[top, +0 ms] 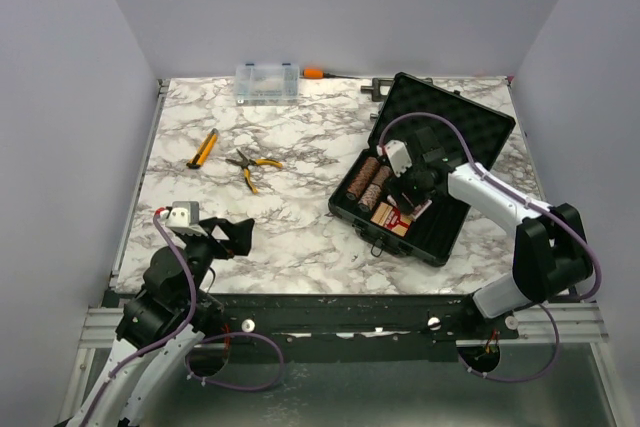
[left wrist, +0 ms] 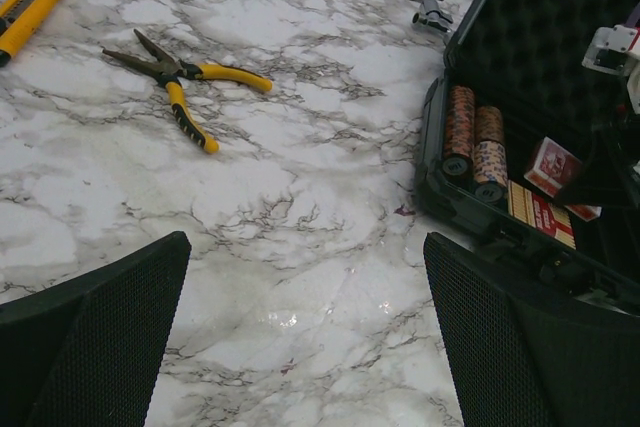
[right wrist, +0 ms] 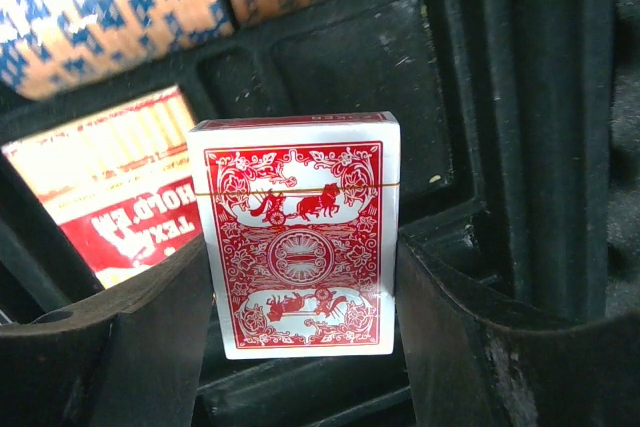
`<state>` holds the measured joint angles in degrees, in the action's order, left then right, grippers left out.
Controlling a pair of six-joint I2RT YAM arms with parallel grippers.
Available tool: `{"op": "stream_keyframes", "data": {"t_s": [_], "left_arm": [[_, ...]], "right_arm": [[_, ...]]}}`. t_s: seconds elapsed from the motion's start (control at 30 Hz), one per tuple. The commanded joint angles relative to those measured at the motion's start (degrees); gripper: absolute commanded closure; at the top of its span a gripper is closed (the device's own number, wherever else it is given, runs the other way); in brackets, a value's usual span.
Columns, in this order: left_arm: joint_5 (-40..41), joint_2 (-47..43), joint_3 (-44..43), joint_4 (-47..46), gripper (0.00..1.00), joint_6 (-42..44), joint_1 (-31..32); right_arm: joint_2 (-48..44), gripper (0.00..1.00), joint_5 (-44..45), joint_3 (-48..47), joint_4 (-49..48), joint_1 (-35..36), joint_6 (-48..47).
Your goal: Pack up texas hold em set
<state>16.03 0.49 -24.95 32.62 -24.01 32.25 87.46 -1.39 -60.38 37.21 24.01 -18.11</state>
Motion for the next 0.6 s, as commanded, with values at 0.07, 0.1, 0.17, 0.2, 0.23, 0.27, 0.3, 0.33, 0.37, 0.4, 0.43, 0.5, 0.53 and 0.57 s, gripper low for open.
{"op": "stream_keyframes", "data": {"t_s": [0.07,0.1,0.17,0.2,0.23,0.27,0.3,0.33,0.37,0.4,0.43,0.5,0.53,0.57], "left_arm": [[-3.35,-4.11,0.43,-2.23,0.01,1.64,-0.26],[-3.55,-4.01,0.49,-2.27,0.01,1.68,-0.26],[-3.66,-3.99,0.44,-2.29,0.02,1.69,-0.26],[-3.64,-4.01,0.51,-2.31,0.02,1.69,-0.26],[-3.56,-4.08,0.54,-2.30,0.02,1.69,-0.26],[-3.51,-4.14,0.52,-2.29,0.02,1.60,-0.26],[-3.47,-4.18,0.52,-2.27,0.01,1.60,-0.26],[-3.41,-4.26,0.52,-2.23,0.02,1.60,-0.26],[-3.38,-4.40,0.52,-2.25,0.02,1.53,-0.26],[-3.25,-4.48,0.52,-2.22,0.01,1.60,-0.26],[-3.18,-4.61,0.52,-2.22,0.02,1.59,-0.26],[-2.89,-4.96,0.61,-2.21,0.02,1.59,-0.26],[-2.85,-5.14,0.65,-2.21,0.01,1.59,-0.30],[-2.76,-5.23,0.69,-2.23,0.02,1.59,-0.30]], "right_arm": [[-3.29,0.98,-2.73,3.10,-7.29,0.15,-13.17],[-2.96,0.98,-2.09,2.81,-7.76,0.09,-14.30],[-2.24,0.98,-1.26,2.11,-8.66,-0.08,-16.02],[-1.77,0.98,-1.25,1.59,-8.88,-0.28,-16.76],[-1.08,0.98,-1.25,1.04,-9.04,-0.38,-17.23],[-0.45,0.98,-1.18,0.53,-9.23,-0.44,-17.51],[0.12,0.98,-1.16,0.03,-9.39,-0.55,-17.72],[0.80,0.98,-1.10,-0.27,-9.66,-0.57,-17.98],[1.28,0.98,-0.85,-0.40,-10.04,-0.65,-18.23],[1.82,0.98,-0.45,-0.34,-10.74,-0.65,-18.34],[2.35,0.99,-0.10,-0.18,-11.48,-0.72,-18.63],[3.52,0.99,1.07,0.06,-12.94,-0.73,-18.50],[4.07,0.99,1.11,-0.13,-13.21,-0.72,-18.20],[4.52,0.99,1.07,-0.21,-13.13,-0.74,-18.15]]}}
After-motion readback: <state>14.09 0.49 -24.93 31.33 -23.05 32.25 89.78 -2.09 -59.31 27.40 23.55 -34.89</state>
